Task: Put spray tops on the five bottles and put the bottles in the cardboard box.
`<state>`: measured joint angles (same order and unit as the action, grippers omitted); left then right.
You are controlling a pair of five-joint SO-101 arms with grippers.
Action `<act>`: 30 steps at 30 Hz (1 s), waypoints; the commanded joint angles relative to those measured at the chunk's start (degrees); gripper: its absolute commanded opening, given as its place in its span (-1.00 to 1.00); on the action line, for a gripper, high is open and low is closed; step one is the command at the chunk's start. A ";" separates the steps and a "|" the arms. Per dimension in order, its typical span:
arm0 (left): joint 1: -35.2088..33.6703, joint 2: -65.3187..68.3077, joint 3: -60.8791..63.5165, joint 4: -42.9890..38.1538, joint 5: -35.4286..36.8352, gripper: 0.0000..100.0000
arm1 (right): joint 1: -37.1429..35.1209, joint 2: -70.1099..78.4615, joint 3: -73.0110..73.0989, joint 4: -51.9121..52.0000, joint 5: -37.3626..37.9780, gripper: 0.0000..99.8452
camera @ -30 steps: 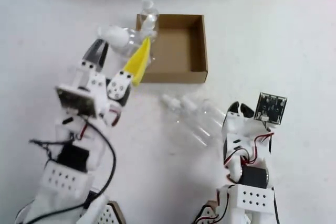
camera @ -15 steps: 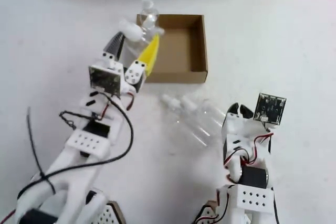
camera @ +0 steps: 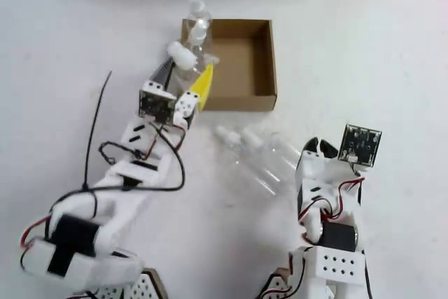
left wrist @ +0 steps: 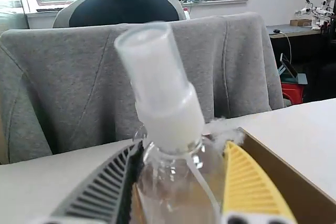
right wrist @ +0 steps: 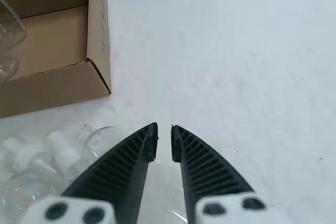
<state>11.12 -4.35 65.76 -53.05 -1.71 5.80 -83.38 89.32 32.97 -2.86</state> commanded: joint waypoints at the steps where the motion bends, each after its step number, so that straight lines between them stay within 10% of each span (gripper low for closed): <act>1: -1.63 6.11 -8.09 -2.20 0.09 -0.96 | 0.48 -0.57 -0.26 -1.27 0.00 -0.94; 30: -1.10 7.08 -16.88 2.46 0.09 -0.96 | -2.51 -0.57 0.97 -1.27 6.15 -0.95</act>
<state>10.24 6.29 51.78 -50.51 -1.63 3.43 -83.38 90.64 32.97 2.51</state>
